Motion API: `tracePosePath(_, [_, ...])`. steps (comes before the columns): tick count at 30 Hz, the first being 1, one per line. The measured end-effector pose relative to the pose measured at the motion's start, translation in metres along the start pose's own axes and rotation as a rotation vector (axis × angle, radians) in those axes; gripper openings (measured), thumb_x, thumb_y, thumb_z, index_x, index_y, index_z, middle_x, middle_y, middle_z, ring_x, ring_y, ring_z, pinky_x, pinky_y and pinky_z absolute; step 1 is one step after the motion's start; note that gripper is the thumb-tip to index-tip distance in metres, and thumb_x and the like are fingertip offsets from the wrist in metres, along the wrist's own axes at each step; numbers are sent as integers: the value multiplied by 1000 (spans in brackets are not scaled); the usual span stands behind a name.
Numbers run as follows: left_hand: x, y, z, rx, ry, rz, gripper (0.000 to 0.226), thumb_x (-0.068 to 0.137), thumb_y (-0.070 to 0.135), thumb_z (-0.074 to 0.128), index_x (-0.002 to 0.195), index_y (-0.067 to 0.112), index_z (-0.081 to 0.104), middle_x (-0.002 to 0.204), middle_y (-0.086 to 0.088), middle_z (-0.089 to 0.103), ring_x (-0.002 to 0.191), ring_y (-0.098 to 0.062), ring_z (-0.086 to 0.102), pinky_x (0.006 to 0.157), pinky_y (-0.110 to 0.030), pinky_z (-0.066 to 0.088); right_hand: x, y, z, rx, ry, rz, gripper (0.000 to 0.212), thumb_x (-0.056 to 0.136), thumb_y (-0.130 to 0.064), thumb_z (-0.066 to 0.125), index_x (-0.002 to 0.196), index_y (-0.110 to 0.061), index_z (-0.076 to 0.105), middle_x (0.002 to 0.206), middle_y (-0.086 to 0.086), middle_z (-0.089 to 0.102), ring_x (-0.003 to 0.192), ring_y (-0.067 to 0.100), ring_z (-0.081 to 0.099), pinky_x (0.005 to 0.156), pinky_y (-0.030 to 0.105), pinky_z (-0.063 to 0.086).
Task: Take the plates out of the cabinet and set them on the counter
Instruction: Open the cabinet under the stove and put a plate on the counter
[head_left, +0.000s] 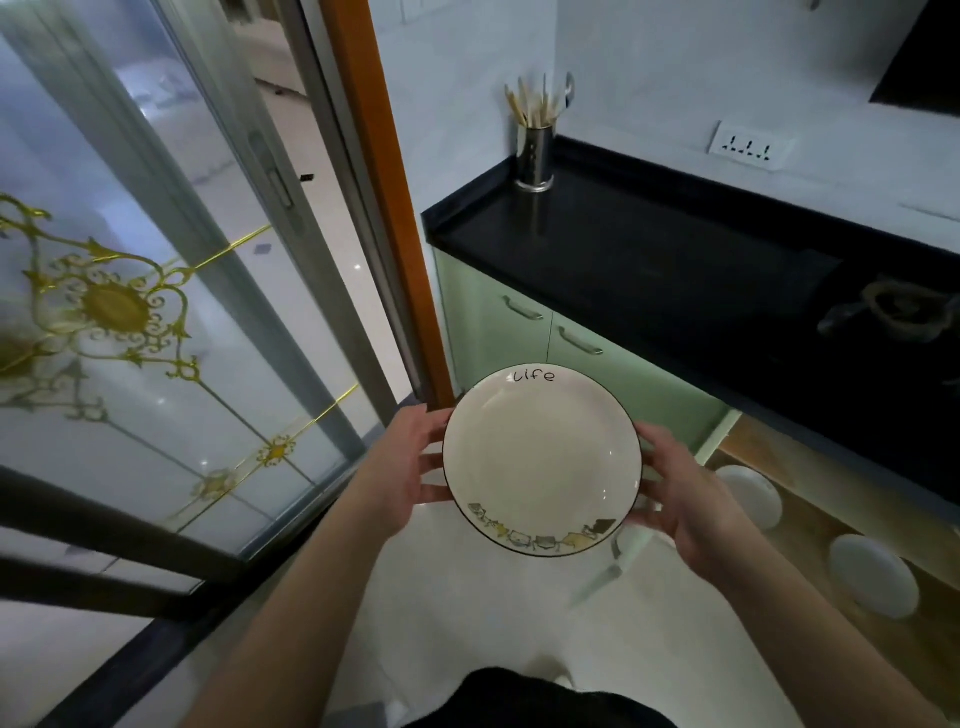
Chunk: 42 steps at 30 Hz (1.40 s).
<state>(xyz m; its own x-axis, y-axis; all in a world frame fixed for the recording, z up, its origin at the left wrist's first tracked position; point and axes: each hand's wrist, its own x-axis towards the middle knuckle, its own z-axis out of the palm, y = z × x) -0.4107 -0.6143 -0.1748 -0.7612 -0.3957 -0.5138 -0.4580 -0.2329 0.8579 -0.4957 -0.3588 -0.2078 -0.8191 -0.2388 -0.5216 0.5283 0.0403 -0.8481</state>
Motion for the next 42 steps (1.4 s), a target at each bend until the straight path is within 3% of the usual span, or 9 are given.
tracePosePath(5, [18, 22, -1, -87, -4, -34, 45, 97, 15, 38, 70, 27, 71, 118, -6, 69, 89, -28, 59, 70, -47, 58, 36, -25, 15, -22, -21, 13, 30, 88, -53, 54, 111, -38, 68, 121, -5, 63, 105, 27, 65, 64, 38, 58])
tracePosePath(11, [68, 47, -20, -102, -24, -46, 28, 92, 12, 52, 109, 15, 74, 101, -9, 70, 83, -24, 62, 72, -41, 57, 80, -51, 45, -21, -39, -4, 23, 93, -47, 50, 106, -41, 69, 117, -5, 64, 101, 23, 67, 62, 37, 59])
tracePosePath(16, [125, 70, -52, -223, -11, -60, 23, 84, 18, 57, 85, 22, 80, 100, -6, 75, 82, -19, 66, 62, -37, 56, 122, -76, 88, -11, -32, -22, 29, 93, -48, 49, 112, -38, 68, 118, -2, 65, 99, 23, 68, 64, 39, 59])
tracePosePath(20, [170, 106, -82, -319, -12, -100, 32, 86, 21, 52, 109, 8, 70, 103, -11, 75, 68, -21, 73, 51, -36, 56, 153, -96, 127, -2, -33, -21, 33, 97, -46, 44, 120, -33, 64, 123, -1, 62, 103, 24, 66, 70, 42, 59])
tracePosePath(27, [244, 155, -108, -164, -64, -87, 23, 91, 12, 62, 112, 6, 70, 112, -19, 71, 89, -31, 67, 47, -31, 54, 198, -126, 173, 67, 24, -28, 27, 96, -47, 46, 109, -38, 66, 119, -3, 63, 99, 23, 68, 64, 39, 59])
tracePosePath(30, [276, 172, -97, -161, -131, -96, 21, 86, 21, 65, 100, 11, 77, 100, -11, 76, 83, -29, 73, 59, -38, 59, 222, -137, 174, 77, 76, -24, 28, 97, -46, 44, 112, -35, 65, 117, -3, 64, 100, 24, 68, 68, 43, 59])
tracePosePath(33, [315, 184, -75, -95, -129, -96, 24, 86, 24, 67, 107, 15, 74, 100, -7, 76, 86, -27, 74, 71, -43, 62, 247, -149, 165, 88, 141, -20, 30, 98, -45, 44, 118, -32, 63, 116, -1, 64, 100, 25, 67, 74, 47, 60])
tracePosePath(38, [394, 202, -30, 84, -175, -89, 26, 89, 19, 70, 116, 20, 71, 114, -7, 71, 100, -29, 69, 61, -32, 60, 301, -166, 138, 128, 188, -21, 24, 97, -45, 47, 107, -38, 68, 112, 1, 69, 97, 22, 70, 72, 45, 60])
tracePosePath(42, [443, 221, -4, 57, -337, -71, 25, 96, 25, 56, 117, 18, 70, 118, -7, 71, 107, -28, 68, 83, -46, 56, 347, -187, 119, 166, 199, 17, 22, 95, -47, 49, 95, -43, 70, 103, -5, 72, 87, 18, 73, 62, 37, 59])
